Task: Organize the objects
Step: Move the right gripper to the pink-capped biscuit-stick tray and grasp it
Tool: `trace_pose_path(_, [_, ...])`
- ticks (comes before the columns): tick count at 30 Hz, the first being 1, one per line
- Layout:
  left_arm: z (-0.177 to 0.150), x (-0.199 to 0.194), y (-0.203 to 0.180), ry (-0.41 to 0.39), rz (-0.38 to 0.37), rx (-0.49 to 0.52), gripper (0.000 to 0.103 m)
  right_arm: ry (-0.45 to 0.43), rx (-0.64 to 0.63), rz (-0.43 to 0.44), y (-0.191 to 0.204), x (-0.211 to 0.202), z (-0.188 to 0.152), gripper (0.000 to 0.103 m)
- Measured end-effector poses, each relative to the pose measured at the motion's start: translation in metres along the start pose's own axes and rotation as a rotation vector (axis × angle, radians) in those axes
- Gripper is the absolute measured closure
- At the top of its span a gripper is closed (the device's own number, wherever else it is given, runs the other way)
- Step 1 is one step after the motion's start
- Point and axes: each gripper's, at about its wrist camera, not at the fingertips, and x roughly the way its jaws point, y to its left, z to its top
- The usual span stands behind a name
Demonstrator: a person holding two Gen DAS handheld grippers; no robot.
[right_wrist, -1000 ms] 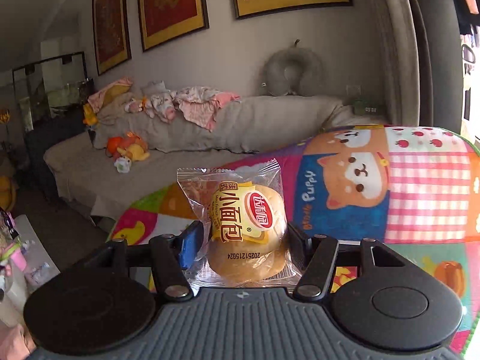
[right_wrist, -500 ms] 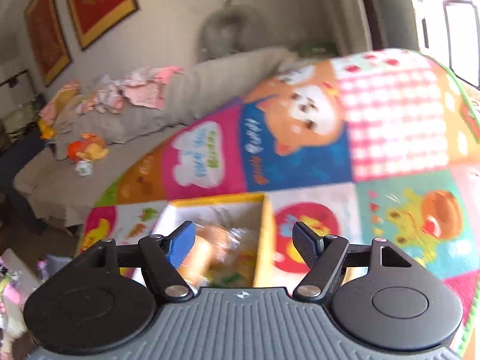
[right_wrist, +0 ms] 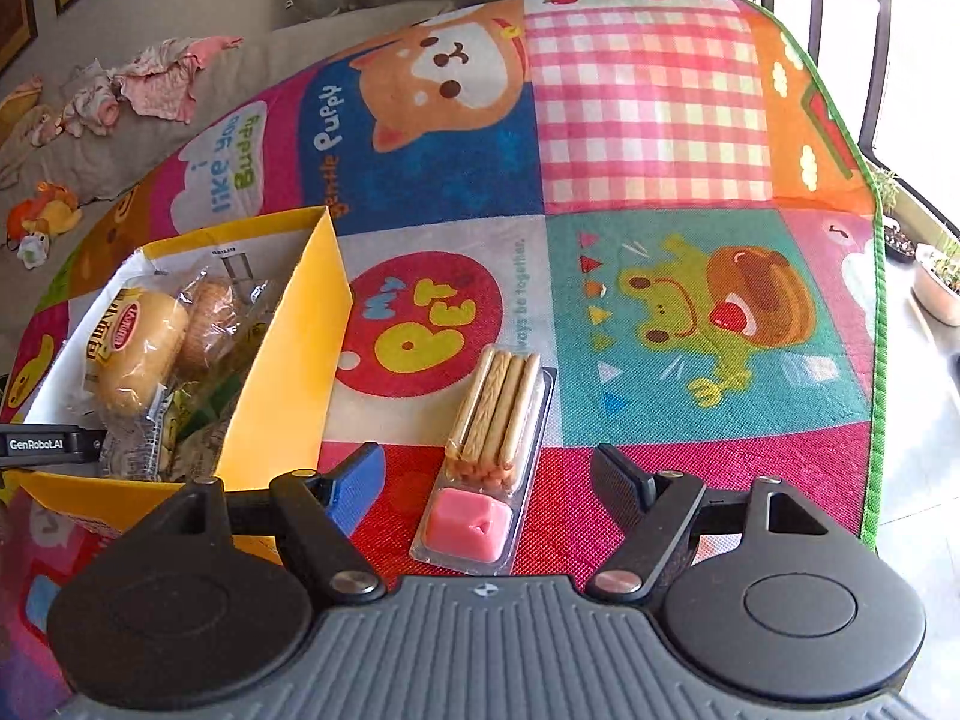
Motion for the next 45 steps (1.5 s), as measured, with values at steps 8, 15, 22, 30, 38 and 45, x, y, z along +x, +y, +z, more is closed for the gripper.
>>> trace_pose_path(8, [0.000, 0.000, 0.000, 0.000, 0.001, 0.000, 0.085, 0.070, 0.013, 0.000, -0.002, 0.026, -0.007, 0.050])
trace_pose_path(15, [0.000, 0.000, 0.000, 0.000, 0.000, 0.000, 0.085, 0.086, 0.005, 0.025, -0.008, 0.013, -0.013, 0.066])
trace_pose_path(22, [0.000, 0.000, 0.000, 0.000, 0.000, 0.000, 0.085, 0.095, -0.010, 0.024, -0.015, -0.012, -0.036, 0.066])
trace_pose_path(30, [0.000, -0.001, 0.000, -0.001, 0.000, -0.001, 0.085, 0.101, -0.036, 0.057, -0.011, -0.034, -0.051, 0.066])
trace_pose_path(38, [0.000, -0.001, 0.000, -0.001, -0.001, -0.001, 0.085, 0.039, -0.097, -0.001, -0.002, -0.025, -0.035, 0.062])
trace_pose_path(45, [0.000, 0.000, 0.000, -0.001, 0.000, 0.000, 0.085, 0.022, -0.130, -0.012, 0.003, 0.004, -0.014, 0.036])
